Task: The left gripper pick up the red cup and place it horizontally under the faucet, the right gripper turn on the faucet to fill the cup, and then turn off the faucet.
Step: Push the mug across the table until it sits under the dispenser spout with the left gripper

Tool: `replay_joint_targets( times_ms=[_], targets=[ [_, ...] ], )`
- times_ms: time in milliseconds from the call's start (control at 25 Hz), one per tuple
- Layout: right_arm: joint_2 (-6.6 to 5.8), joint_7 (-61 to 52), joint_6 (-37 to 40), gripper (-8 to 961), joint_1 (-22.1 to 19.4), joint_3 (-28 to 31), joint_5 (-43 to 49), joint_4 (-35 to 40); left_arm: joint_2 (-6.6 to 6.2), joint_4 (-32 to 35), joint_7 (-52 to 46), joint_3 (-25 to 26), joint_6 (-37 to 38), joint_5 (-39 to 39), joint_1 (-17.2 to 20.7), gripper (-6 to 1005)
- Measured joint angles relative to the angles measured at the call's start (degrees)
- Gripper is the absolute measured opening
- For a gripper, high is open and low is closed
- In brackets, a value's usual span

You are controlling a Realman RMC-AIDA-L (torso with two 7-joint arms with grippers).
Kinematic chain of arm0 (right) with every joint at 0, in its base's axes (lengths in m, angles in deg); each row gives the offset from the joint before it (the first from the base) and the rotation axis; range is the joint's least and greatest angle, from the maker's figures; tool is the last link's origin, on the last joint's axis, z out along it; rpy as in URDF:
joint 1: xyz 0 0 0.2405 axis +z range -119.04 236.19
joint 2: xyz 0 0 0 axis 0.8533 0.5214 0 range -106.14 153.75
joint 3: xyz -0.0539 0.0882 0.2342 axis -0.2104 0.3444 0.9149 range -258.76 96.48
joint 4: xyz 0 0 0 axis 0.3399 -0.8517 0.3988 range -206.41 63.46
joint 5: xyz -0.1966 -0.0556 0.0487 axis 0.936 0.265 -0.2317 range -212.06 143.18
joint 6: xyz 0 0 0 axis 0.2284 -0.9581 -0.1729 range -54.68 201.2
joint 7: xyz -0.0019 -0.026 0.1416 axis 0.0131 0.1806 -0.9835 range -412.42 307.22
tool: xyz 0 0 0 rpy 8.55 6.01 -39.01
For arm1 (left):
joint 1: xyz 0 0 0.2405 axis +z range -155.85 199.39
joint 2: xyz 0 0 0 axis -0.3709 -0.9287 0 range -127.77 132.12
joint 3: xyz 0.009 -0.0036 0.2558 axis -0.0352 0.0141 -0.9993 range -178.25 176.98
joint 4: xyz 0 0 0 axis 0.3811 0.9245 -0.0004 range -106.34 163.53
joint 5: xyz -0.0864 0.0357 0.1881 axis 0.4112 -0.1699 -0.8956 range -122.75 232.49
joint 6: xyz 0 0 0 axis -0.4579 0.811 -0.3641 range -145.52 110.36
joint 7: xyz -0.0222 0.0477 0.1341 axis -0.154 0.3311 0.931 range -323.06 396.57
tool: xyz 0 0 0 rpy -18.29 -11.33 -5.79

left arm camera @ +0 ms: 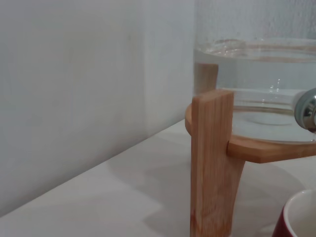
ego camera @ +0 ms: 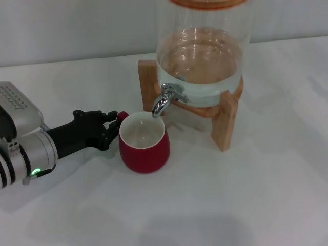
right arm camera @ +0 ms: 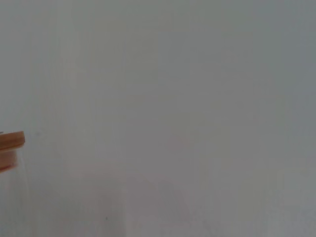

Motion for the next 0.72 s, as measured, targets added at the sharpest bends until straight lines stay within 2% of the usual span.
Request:
replay_joint_targets(
  times_ms=[400,520,720],
  targets=[
    [-0.16,0.1,-0.2,719,-0.5,0.9,0.0,0.0,-0.09,0.2,-0.5,0.1,-0.8,-0.2,0.7,229],
    [-0.03,0.1,-0.4,719,-0.6,1.8,0.1,0.1,-0.28,3.8,-2.2,0.1,-2.6,-0.1,3.7,236],
    [-0.01,0.1,-0.5,719,-0.6,1.8,0.1,0.1,-0.26,14.9,-7.2,0.0,-5.5,-0.2,12.1,248]
  ],
)
